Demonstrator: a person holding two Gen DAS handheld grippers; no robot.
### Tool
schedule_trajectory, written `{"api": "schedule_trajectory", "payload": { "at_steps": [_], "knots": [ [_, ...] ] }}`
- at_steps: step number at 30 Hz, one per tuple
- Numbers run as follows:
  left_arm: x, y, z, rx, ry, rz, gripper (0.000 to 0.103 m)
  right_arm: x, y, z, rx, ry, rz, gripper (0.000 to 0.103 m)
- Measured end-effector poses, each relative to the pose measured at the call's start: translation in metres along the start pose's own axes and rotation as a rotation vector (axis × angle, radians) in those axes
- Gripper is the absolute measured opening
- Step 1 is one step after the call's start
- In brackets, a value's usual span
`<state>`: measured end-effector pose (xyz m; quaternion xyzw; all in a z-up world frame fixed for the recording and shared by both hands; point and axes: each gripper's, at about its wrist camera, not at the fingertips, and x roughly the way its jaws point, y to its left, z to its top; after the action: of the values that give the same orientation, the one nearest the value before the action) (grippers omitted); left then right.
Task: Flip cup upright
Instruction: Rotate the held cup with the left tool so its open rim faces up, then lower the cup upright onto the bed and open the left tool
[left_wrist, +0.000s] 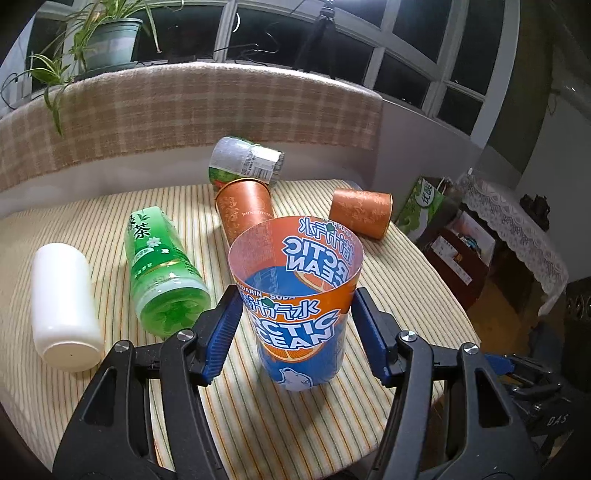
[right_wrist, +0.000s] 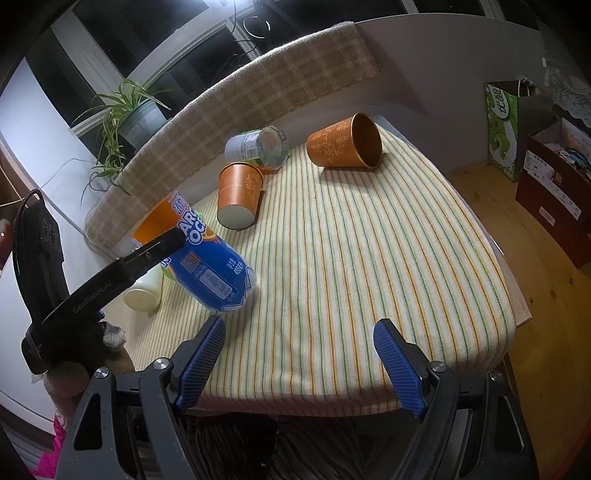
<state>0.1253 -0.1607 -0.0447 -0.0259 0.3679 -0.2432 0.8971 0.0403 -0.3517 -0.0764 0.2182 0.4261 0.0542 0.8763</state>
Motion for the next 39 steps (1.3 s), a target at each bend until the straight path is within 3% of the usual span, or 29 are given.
{"api": "schedule_trajectory", "payload": {
  "at_steps": [2, 7, 13, 24, 30, 35, 37, 39],
  "knots": [
    [-0.001, 0.0, 0.0, -0.006, 0.001, -0.002, 0.064, 0.0, 0.0, 0.0, 0.0, -0.001, 0.001, 0.085],
    [-0.001, 0.002, -0.002, -0.024, 0.014, -0.027, 0.081, -0.001, -0.001, -0.001, -0.003, -0.003, 0.001, 0.085],
    [-0.007, 0.004, -0.01, -0.031, 0.039, -0.054, 0.09, -0.007, 0.003, -0.002, -0.019, -0.021, 0.002, 0.085],
    [-0.029, 0.013, -0.028, -0.045, 0.029, -0.055, 0.091, -0.016, 0.02, 0.003, -0.071, -0.105, -0.008, 0.085],
    [-0.058, 0.015, -0.034, -0.023, -0.082, 0.003, 0.091, -0.027, 0.031, 0.003, -0.119, -0.217, -0.056, 0.087],
    [-0.084, 0.016, -0.037, 0.001, -0.201, 0.074, 0.092, -0.032, 0.039, 0.005, -0.133, -0.306, -0.069, 0.096],
    [-0.09, 0.017, -0.037, 0.003, -0.237, 0.092, 0.103, -0.033, 0.043, 0.006, -0.14, -0.327, -0.072, 0.097],
    [-0.098, 0.019, -0.038, 0.001, -0.278, 0.109, 0.103, -0.033, 0.048, 0.007, -0.159, -0.345, -0.079, 0.097]
  ]
}}
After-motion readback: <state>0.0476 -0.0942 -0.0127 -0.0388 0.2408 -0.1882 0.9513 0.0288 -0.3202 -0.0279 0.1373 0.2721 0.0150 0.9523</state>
